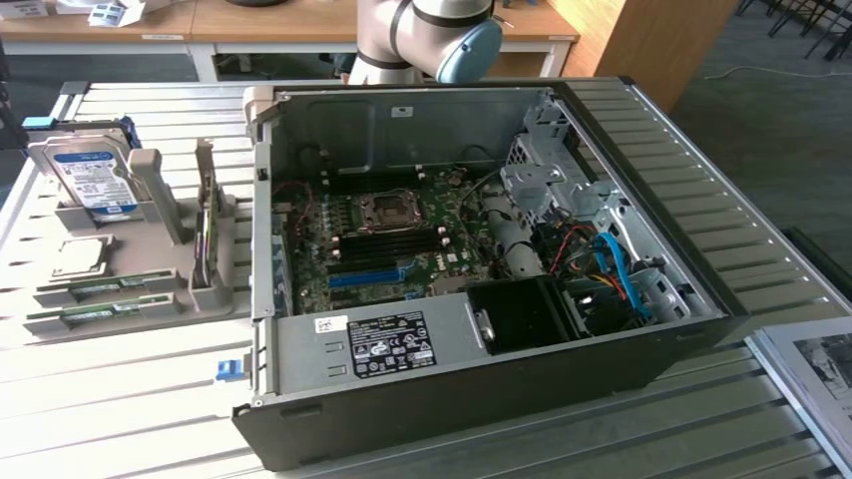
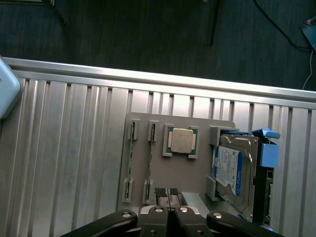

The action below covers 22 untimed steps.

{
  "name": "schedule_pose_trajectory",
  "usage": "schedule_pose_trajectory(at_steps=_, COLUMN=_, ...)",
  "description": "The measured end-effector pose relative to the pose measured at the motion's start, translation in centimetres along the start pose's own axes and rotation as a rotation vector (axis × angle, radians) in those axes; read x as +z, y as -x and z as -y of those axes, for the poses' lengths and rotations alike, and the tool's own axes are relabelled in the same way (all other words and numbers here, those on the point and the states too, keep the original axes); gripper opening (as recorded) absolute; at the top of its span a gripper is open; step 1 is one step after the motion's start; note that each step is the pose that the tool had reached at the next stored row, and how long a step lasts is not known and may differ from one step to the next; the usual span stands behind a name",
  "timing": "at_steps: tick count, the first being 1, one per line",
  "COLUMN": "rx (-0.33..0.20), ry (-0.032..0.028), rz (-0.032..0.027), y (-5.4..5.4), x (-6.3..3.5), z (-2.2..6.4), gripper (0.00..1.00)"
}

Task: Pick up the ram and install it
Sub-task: 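Pick up the ram and move it above insertion slot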

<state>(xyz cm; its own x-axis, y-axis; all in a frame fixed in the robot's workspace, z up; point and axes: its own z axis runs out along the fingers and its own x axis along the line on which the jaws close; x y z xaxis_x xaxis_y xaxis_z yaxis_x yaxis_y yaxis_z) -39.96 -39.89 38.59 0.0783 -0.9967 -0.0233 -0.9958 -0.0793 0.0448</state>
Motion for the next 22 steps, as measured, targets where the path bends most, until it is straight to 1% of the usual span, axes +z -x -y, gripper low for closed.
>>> schedule_pose_trajectory(at_steps=6, rx=0.000, ry=0.0000, rz=0.0000, y=0.0, x=0.20, z=0.01, gripper=0.10)
schedule_pose_trajectory(at_steps=22, rx=-0.001, ry=0.0001, rz=-0.0011, y=0.0, x=1.36, z=0.06, gripper=0.10)
